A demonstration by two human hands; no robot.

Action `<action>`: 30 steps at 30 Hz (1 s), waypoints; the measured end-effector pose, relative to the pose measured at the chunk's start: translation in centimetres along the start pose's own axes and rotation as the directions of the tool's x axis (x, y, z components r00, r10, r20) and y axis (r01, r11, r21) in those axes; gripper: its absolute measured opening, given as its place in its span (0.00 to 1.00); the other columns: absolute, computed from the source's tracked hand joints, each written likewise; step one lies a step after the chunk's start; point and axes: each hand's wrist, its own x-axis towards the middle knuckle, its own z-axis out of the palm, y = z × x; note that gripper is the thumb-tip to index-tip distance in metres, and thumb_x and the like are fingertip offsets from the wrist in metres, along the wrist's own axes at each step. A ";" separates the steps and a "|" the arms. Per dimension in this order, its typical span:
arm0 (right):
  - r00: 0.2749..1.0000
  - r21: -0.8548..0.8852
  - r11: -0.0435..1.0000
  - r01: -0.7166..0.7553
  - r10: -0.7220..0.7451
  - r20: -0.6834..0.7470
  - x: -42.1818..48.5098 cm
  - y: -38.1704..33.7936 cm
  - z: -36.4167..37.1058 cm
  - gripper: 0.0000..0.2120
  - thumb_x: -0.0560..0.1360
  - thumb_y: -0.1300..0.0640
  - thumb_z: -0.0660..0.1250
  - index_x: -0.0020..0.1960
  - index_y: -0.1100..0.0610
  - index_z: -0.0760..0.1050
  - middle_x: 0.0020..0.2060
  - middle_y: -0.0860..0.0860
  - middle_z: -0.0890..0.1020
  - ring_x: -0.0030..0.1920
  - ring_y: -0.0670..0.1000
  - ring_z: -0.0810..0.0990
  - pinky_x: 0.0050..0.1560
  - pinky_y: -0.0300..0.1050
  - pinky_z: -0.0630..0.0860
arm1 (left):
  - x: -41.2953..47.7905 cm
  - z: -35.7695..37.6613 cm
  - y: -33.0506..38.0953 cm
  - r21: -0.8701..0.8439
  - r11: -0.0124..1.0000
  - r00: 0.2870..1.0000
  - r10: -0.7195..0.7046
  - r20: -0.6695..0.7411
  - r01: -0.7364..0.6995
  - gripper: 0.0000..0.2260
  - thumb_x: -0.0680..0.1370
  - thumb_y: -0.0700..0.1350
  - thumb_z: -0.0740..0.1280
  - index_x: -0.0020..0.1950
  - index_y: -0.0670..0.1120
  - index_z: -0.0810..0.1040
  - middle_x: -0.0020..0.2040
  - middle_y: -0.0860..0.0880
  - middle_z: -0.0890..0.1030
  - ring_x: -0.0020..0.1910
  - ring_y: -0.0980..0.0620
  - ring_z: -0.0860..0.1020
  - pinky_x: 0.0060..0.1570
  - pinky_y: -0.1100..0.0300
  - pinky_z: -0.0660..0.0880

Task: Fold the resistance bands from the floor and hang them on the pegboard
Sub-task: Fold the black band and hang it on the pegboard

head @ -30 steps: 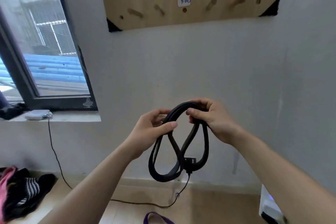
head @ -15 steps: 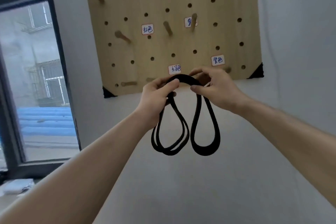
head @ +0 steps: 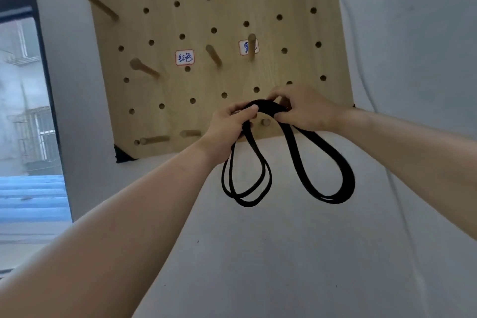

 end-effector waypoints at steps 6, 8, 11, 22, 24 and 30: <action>1.000 -0.122 0.993 -0.002 0.004 0.011 2.0 1.8 0.9 0.12 0.75 0.55 0.71 0.58 0.49 0.77 0.38 0.43 0.76 0.39 0.44 0.77 0.37 0.40 0.70 | 3.2 0.2 -2.2 0.004 1.000 1.000 -0.003 -0.015 0.003 0.13 0.80 0.44 0.72 0.64 0.45 0.81 0.51 0.48 0.85 0.48 0.53 0.84 0.45 0.61 0.80; 1.000 -0.139 0.990 -0.020 0.022 0.018 2.3 2.1 1.2 0.13 0.74 0.55 0.72 0.58 0.48 0.78 0.39 0.43 0.77 0.42 0.46 0.79 0.40 0.41 0.73 | 3.8 0.2 -2.8 0.016 1.000 1.000 0.001 -0.025 0.000 0.13 0.80 0.43 0.71 0.64 0.44 0.80 0.55 0.46 0.86 0.53 0.49 0.85 0.52 0.56 0.82; 0.998 -0.160 0.987 -0.033 0.042 0.057 2.1 2.4 1.7 0.17 0.72 0.55 0.75 0.60 0.48 0.78 0.42 0.44 0.79 0.45 0.48 0.80 0.46 0.46 0.78 | 3.5 0.1 -3.9 0.145 0.986 0.994 0.094 -0.054 -0.085 0.13 0.79 0.42 0.73 0.63 0.45 0.82 0.57 0.44 0.85 0.57 0.48 0.84 0.61 0.52 0.80; 0.987 -0.215 0.974 -0.065 0.096 0.133 1.0 1.2 1.0 0.26 0.69 0.50 0.76 0.66 0.47 0.74 0.51 0.47 0.79 0.54 0.51 0.77 0.55 0.52 0.78 | -1.4 -2.0 -3.8 0.680 0.687 0.963 0.240 0.122 -0.257 0.27 0.73 0.61 0.70 0.72 0.58 0.75 0.59 0.51 0.80 0.57 0.48 0.79 0.61 0.45 0.77; 0.983 -0.255 0.965 -0.065 0.105 0.147 0.5 1.2 0.8 0.29 0.68 0.48 0.77 0.68 0.48 0.74 0.58 0.49 0.78 0.60 0.52 0.74 0.60 0.54 0.75 | -3.5 -2.6 -3.1 0.701 0.671 0.965 0.241 0.103 -0.242 0.26 0.77 0.55 0.73 0.75 0.55 0.73 0.67 0.53 0.77 0.60 0.51 0.78 0.63 0.48 0.76; 0.992 -0.199 0.980 -0.003 -0.022 -0.125 -5.5 -0.6 1.9 0.23 0.72 0.53 0.74 0.65 0.52 0.76 0.65 0.52 0.77 0.64 0.56 0.74 0.68 0.58 0.68 | -11.9 -4.7 -3.8 0.669 0.714 0.978 0.136 0.158 -0.207 0.10 0.75 0.52 0.74 0.56 0.59 0.82 0.52 0.60 0.83 0.46 0.58 0.82 0.54 0.50 0.81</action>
